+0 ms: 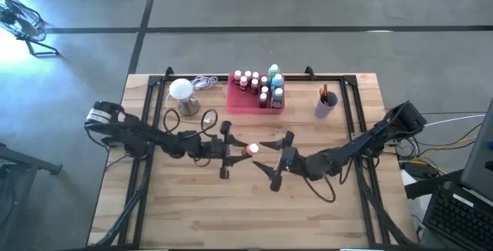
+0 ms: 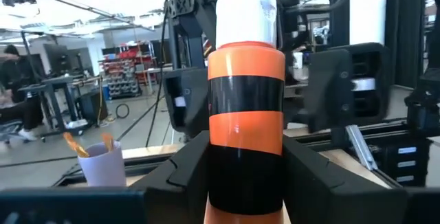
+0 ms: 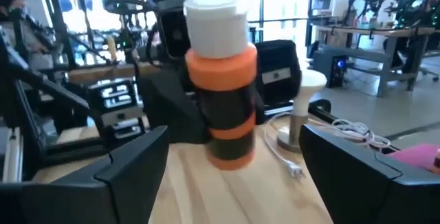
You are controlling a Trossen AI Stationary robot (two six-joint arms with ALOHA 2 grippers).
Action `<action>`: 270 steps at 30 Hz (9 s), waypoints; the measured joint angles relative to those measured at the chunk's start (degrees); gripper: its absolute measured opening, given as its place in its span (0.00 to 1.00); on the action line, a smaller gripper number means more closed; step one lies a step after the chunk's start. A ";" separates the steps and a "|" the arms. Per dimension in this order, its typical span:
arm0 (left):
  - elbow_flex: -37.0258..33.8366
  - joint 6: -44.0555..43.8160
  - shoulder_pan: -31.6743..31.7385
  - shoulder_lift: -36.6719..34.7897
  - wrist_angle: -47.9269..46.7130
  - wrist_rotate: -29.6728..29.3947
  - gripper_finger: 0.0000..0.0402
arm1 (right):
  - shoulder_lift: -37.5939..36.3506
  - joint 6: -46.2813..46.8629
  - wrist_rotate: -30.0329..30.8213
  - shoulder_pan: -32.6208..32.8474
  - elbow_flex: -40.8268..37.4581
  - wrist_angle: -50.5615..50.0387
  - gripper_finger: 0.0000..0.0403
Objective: Pick & Place Paint Supplies
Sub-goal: Put the orange black paint bottle into the pink bin
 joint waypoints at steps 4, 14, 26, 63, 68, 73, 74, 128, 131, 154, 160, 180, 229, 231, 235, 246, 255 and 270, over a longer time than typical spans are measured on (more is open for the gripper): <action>0.97 -0.48 1.37 0.28 -0.23 3.02 0.37 | 0.99 -1.05 -0.75 -0.48 0.20 3.33 0.76; 4.00 -0.60 2.01 2.99 -0.71 6.67 0.37 | 4.57 -5.86 -3.39 -1.35 2.56 9.48 0.67; 4.67 -0.33 2.23 3.15 -0.89 6.90 0.37 | 5.39 -10.62 -2.90 -1.35 4.24 9.15 0.54; 4.84 -7.34 2.25 2.86 -4.16 6.62 0.37 | 5.34 -11.58 -2.75 -1.26 4.28 7.35 0.34; 4.86 -7.59 2.32 1.97 -6.40 6.46 0.37 | 5.35 -10.89 -1.91 -1.24 4.28 6.35 0.36; 4.91 -8.32 2.34 -0.82 -13.22 6.17 0.39 | 5.40 -8.28 -1.90 -1.33 4.35 3.32 0.34; 4.96 -8.51 2.34 -1.48 -15.11 5.98 0.42 | 5.45 -8.06 -1.86 -1.33 4.37 2.44 0.34; 49.74 6.95 2.27 7.13 -98.31 11.34 0.77 | 5.45 10.69 -13.90 -1.57 4.31 -23.42 0.35; 51.73 9.23 2.18 9.15 -101.30 12.06 0.77 | 5.45 10.79 -16.54 -1.80 4.31 -23.25 0.35; 57.26 14.42 0.50 13.99 -103.72 11.89 0.77 | 5.47 13.31 -22.88 -3.19 4.28 -25.75 0.36; 57.10 13.17 0.52 14.35 -102.46 11.50 0.77 | 5.47 13.11 -22.84 -3.41 4.28 -25.76 0.34; 56.94 11.69 0.92 15.54 -104.10 10.97 0.65 | 5.56 12.67 -22.70 -3.43 4.28 -25.79 0.37; 56.97 10.26 4.86 15.30 -120.15 -8.01 0.31 | 5.41 18.64 -22.44 -3.78 4.31 -33.47 0.61; 56.97 10.15 6.89 15.30 -119.83 -6.63 0.31 | 5.41 21.09 -21.43 -3.99 4.31 -35.97 0.62; 56.97 10.23 11.64 15.28 -119.36 -6.17 0.31 | 5.41 24.87 -18.19 -3.95 4.31 -40.91 0.64; 61.70 10.67 23.87 14.99 -117.97 -2.12 0.31 | 3.13 38.40 -2.22 -4.35 4.17 -60.94 0.56; 62.41 10.05 35.06 14.99 -114.51 2.99 0.31 | -1.94 43.78 1.75 -4.48 -0.40 -66.33 0.56; 62.43 10.44 39.76 19.20 -110.08 7.93 0.31 | -11.07 46.82 3.31 -4.52 -9.55 -62.93 0.55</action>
